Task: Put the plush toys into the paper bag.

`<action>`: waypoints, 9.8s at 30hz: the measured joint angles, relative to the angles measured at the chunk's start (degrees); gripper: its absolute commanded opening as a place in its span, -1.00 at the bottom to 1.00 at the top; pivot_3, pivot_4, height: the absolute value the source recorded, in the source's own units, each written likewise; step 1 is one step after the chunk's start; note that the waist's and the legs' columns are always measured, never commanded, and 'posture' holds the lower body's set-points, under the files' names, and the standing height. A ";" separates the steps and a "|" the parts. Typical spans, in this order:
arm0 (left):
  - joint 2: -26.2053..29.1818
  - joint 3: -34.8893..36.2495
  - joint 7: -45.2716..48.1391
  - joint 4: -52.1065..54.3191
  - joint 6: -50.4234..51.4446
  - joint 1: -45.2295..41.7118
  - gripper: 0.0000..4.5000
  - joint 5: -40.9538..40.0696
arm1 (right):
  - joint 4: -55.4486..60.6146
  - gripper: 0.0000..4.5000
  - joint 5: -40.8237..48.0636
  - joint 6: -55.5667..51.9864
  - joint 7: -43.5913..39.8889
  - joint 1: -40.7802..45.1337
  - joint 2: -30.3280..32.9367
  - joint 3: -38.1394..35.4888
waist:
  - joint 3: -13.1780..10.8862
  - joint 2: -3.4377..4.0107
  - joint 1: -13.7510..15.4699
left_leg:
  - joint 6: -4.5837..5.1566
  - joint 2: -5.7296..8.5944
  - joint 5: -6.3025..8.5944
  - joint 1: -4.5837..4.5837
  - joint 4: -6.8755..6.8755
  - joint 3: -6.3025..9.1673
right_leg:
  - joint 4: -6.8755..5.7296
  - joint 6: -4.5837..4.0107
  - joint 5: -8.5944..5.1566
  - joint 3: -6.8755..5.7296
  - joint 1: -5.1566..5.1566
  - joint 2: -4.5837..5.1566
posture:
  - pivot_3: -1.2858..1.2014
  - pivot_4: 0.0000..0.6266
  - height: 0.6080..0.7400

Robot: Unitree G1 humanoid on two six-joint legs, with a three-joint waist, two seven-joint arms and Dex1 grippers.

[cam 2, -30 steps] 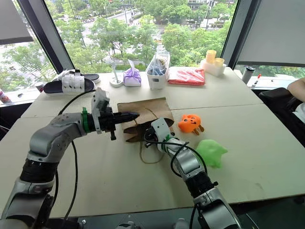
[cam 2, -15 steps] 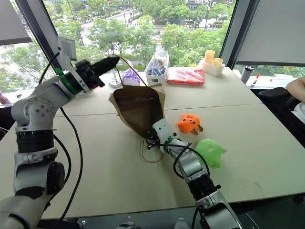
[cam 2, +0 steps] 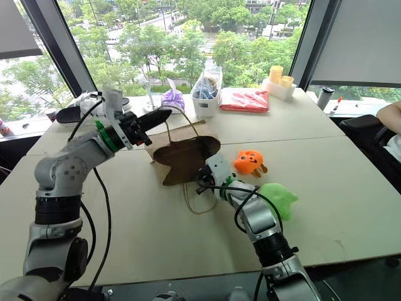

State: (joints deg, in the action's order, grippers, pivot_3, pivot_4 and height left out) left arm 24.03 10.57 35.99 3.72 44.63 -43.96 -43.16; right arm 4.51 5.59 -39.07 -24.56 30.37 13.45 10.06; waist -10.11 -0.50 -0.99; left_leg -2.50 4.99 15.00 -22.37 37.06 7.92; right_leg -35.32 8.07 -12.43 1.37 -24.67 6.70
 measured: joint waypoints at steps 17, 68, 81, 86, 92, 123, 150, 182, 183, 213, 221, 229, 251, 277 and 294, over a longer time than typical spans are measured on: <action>0.20 -0.89 1.21 4.08 -0.10 5.43 -1.00 -0.16 | 1.91 0.97 4.58 -5.49 -7.19 0.92 21.82 -11.53 | 0.00 -0.02 0.08 | 0.26 0.01 0.14 0.04 0.01 -0.16 | 0.07 0.00 0.00 0.01 0.07 0.04 | 0.03 -0.52 1.00; -1.04 -0.78 -0.46 1.72 -0.03 2.51 -1.00 -1.16 | 10.14 -0.99 2.35 3.76 -14.85 5.25 15.44 4.24 | -0.01 -0.03 0.27 | 0.02 0.03 0.01 0.03 0.06 -0.08 | 0.09 0.00 0.00 0.01 0.11 0.06 | 0.03 -0.52 1.00; -1.91 -0.66 -3.30 3.58 1.70 2.54 -1.00 -3.64 | -37.24 -0.22 -7.99 29.42 -4.43 19.96 -2.82 7.43 | -0.01 -0.03 -0.26 | -0.08 0.02 -0.05 -0.01 -0.04 -0.07 | 0.01 -0.01 0.01 0.03 -0.05 0.05 | 0.03 -0.52 1.00; -1.91 -0.58 -3.78 3.58 1.69 2.54 -1.00 -3.67 | -39.41 0.89 -9.39 32.56 -3.73 20.74 -3.03 6.85 | -0.01 -0.02 -0.17 | -0.08 0.05 -0.05 -0.03 -0.03 -0.02 | 0.02 -0.01 0.01 0.02 -0.04 0.06 | 0.03 -0.52 1.00; -2.08 -0.62 -3.77 3.16 1.38 2.53 -1.00 -3.70 | -24.18 0.89 -8.22 26.14 -6.68 15.71 2.61 3.68 | -0.01 -0.02 -0.14 | -0.07 0.05 -0.04 -0.04 -0.02 -0.03 | 0.01 -0.01 0.01 0.02 -0.05 0.05 | 0.03 -0.52 1.00; -3.54 -1.02 -2.33 2.08 0.65 2.99 -1.00 -3.08 | 15.89 0.89 -2.68 1.66 -13.66 -26.35 37.94 -12.13 | 0.01 -0.07 0.53 | 0.35 0.03 0.19 0.05 0.14 -0.15 | 0.11 0.00 0.00 0.02 0.22 0.08 | 0.03 -0.52 1.00; -5.17 -0.66 -3.93 0.90 -0.42 2.29 -1.00 -2.64 | 15.84 -0.84 3.76 -2.14 -7.14 -1.54 12.78 1.36 | 0.00 -0.07 0.27 | 0.06 0.04 0.03 0.03 0.11 -0.06 | 0.12 0.00 0.00 0.00 0.15 0.07 | 0.03 -0.52 1.00; -5.24 -0.14 -7.80 4.37 2.28 1.63 -1.00 -7.51 | -12.37 0.98 -8.49 21.53 -3.09 9.46 2.91 1.24 | 0.00 -0.05 0.25 | -0.05 0.06 -0.03 -0.05 0.01 0.04 | 0.03 -0.01 0.01 0.00 0.01 0.06 | 0.03 -0.52 1.00; -5.24 -0.16 -7.76 4.23 2.26 1.65 -1.00 -7.50 | -6.79 0.98 -6.05 17.25 -5.06 7.50 4.37 -0.23 | 0.00 -0.05 0.30 | -0.05 0.07 -0.03 -0.06 0.01 0.03 | 0.07 0.00 0.01 0.00 0.01 0.06 | 0.03 -0.52 1.00; -5.52 -0.28 -6.51 3.26 1.99 1.62 -1.00 -6.80 | -2.08 -0.98 0.21 5.37 -8.42 -7.10 14.12 -0.31 | 0.01 -0.05 0.29 | 0.08 0.05 0.04 0.03 0.12 -0.08 | 0.02 -0.01 0.01 0.02 0.12 0.05 | 0.03 -0.52 1.00; -5.62 -0.29 -7.11 3.55 1.80 1.62 -1.00 -6.51 | -1.38 -0.98 6.48 -2.82 -8.18 -5.14 11.28 -6.58 | 0.01 -0.05 0.25 | 0.06 0.04 0.02 0.02 0.10 -0.06 | 0.03 -0.01 0.01 0.02 0.12 0.05 | 0.03 -0.52 1.00; -4.77 0.02 -6.21 -4.89 -3.34 -4.12 -1.00 -2.95 | 6.95 -0.98 22.10 -18.31 -9.88 9.54 15.19 -21.20 | 0.00 -0.05 0.39 | 0.18 0.05 0.09 -0.01 0.08 -0.04 | 0.09 -0.01 0.01 -0.03 0.11 0.05 | 0.03 -0.52 1.00; -6.77 6.09 -14.05 -12.53 5.25 -10.84 -1.00 -7.51 | 0.26 -0.98 36.71 -31.12 -4.72 20.78 16.20 -29.64 | 0.00 -0.05 0.19 | 0.15 0.04 0.08 -0.04 0.05 -0.09 | 0.07 0.00 0.01 0.00 0.03 0.09 | 0.03 -0.52 1.00; -4.06 1.97 -7.86 -18.03 7.28 -7.30 0.29 -0.75 | 1.87 -0.18 37.90 -29.53 -1.65 16.24 17.52 -26.60 | 0.01 -0.04 0.17 | 0.14 0.05 0.07 -0.05 0.04 -0.13 | 0.06 0.00 0.01 0.00 0.00 0.09 | 0.03 -0.52 1.00; 2.69 1.67 3.29 -12.77 8.83 0.33 1.00 -2.49 | 6.87 0.68 43.98 -25.44 2.03 15.90 21.46 -38.65 | 0.00 -0.04 0.47 | 0.31 0.04 0.17 -0.06 0.04 -0.10 | 0.10 0.00 0.01 0.01 0.04 0.11 | 0.03 -0.52 1.00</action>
State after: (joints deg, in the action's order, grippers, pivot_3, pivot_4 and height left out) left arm 26.71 12.25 39.27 -9.05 53.46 -43.63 -45.65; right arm 11.37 49.57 -64.50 -22.53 46.27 34.91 -28.59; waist -10.12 -0.55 -0.52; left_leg -2.19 5.03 15.17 -22.43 37.10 7.82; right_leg -35.22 8.07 -12.42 1.38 -24.63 6.81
